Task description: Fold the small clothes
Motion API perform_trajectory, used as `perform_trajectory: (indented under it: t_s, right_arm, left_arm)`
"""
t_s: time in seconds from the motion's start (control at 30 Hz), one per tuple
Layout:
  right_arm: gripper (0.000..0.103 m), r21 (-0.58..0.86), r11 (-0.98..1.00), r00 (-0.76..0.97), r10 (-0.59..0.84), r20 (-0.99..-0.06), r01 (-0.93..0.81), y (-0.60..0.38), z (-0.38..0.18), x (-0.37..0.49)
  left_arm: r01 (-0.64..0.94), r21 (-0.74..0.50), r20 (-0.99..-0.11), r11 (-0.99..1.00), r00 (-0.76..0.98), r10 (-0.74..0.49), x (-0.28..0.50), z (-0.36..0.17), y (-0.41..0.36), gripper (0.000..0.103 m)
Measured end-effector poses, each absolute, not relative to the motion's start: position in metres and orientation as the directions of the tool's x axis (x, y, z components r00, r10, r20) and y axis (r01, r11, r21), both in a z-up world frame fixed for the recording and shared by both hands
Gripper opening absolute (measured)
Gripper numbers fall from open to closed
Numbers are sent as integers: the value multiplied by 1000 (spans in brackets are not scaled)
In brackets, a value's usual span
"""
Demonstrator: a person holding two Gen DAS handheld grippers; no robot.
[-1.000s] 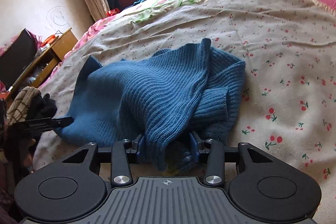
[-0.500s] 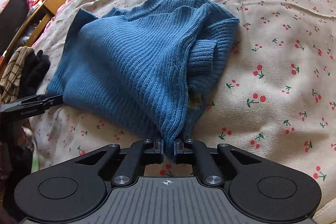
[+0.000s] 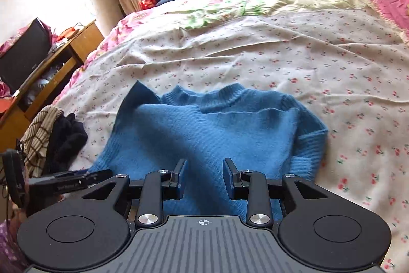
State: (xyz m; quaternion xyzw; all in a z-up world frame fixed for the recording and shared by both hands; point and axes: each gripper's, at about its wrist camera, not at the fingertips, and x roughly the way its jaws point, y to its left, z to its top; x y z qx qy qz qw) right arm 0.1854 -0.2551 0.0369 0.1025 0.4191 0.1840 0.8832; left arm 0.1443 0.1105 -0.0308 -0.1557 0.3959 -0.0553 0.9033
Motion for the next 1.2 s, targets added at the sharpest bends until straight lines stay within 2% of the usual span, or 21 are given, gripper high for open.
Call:
perform_trajectory:
  t_s: [0.1, 0.23, 0.33, 0.47, 0.53, 0.57, 0.6, 0.63, 0.83, 0.93, 1.1, 1.2]
  right_arm:
    - [33, 358, 880, 541, 474, -695, -312, -215, 35, 201]
    - [47, 377, 845, 506, 530, -680, -379, -156, 32, 228]
    - [57, 401, 844, 499, 535, -682, -356, -120, 27, 254]
    - [59, 366, 886, 548, 464, -697, -284, -84, 12, 288]
    - [58, 334, 914, 568, 405, -716, -231, -71, 1, 306]
    - [54, 320, 924, 568, 381, -730, -209, -66, -4, 313]
    - [31, 311, 930, 568, 367, -737, -197, -61, -9, 318]
    - [14, 303, 933, 559, 359, -747, -195, -56, -13, 323]
    - [16, 279, 892, 480, 430, -764, -356, -1, -20, 317]
    - [19, 295, 896, 484, 430, -762, -331, -1, -19, 313]
    - [19, 356, 892, 598, 450, -663, -278, -75, 26, 278]
    - [29, 323, 929, 696, 352, -626, -180, -144, 44, 250]
  left_arm:
    - [-5, -311, -679, 950, 701, -218, 143, -28, 110, 41]
    - [9, -319, -660, 948, 715, -229, 139, -28, 109, 37]
    - [34, -313, -646, 949, 725, -239, 135, -28, 106, 30]
    - [91, -306, -636, 948, 722, -274, 131, -29, 100, 29]
    - [106, -315, -635, 943, 714, -293, 130, -30, 101, 29]
    - [111, -330, -634, 937, 710, -307, 130, -31, 102, 29]
    - [111, -345, -631, 932, 707, -318, 130, -32, 105, 29]
    - [107, -358, -629, 927, 707, -325, 130, -33, 108, 29]
    - [68, -395, -636, 916, 700, -326, 132, -38, 119, 29]
    - [66, -396, -634, 916, 701, -325, 131, -39, 119, 29]
    - [72, -344, -621, 936, 731, -284, 128, -33, 111, 29]
    - [67, -292, -598, 954, 765, -237, 123, -24, 103, 29]
